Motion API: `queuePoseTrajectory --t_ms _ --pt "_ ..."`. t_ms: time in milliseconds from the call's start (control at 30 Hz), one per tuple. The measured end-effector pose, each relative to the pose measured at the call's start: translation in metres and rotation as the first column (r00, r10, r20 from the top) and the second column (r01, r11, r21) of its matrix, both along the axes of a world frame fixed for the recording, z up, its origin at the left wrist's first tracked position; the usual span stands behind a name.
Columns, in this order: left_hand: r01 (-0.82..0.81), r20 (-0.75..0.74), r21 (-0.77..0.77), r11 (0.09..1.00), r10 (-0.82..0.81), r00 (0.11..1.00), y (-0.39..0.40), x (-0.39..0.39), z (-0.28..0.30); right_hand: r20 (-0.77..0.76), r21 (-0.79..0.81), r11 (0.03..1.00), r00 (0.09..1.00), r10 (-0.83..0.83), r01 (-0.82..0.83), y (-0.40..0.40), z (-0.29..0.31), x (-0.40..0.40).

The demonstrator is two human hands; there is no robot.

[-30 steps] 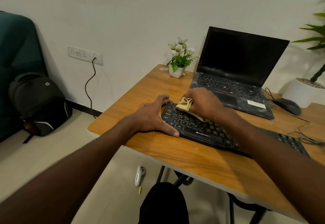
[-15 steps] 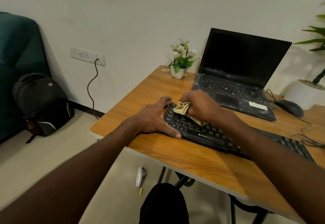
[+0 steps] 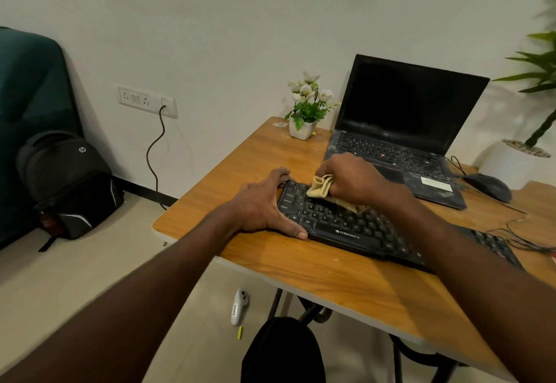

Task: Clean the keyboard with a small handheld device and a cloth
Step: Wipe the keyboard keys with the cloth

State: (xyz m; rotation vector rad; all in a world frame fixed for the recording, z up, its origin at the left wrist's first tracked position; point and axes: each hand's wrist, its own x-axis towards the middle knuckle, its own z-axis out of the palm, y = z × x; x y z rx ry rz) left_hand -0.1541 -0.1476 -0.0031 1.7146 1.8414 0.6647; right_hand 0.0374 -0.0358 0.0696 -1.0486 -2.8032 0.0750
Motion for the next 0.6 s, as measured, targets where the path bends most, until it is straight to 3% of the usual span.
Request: queuePoseTrajectory --t_ms 167,333,500,600 --pt "0.000 -0.009 0.008 1.000 0.000 1.000 -0.003 0.003 0.004 -0.161 -0.039 0.999 0.987 -0.010 0.004 -0.008 -0.013 -0.014" --pt "-0.003 0.002 0.026 1.000 0.003 1.000 -0.004 0.004 0.005 -0.062 0.155 0.984 0.995 -0.077 0.085 -0.006 -0.016 0.010" --pt "-0.003 -0.009 0.004 1.000 0.003 1.000 -0.001 0.002 0.001 0.020 0.122 0.981 0.988 -0.156 0.153 -0.009 -0.005 0.013" --pt "-0.004 -0.023 -0.006 1.000 0.004 1.000 0.000 0.002 0.001 -0.105 0.057 0.993 0.990 -0.094 0.101 -0.022 -0.009 -0.007"
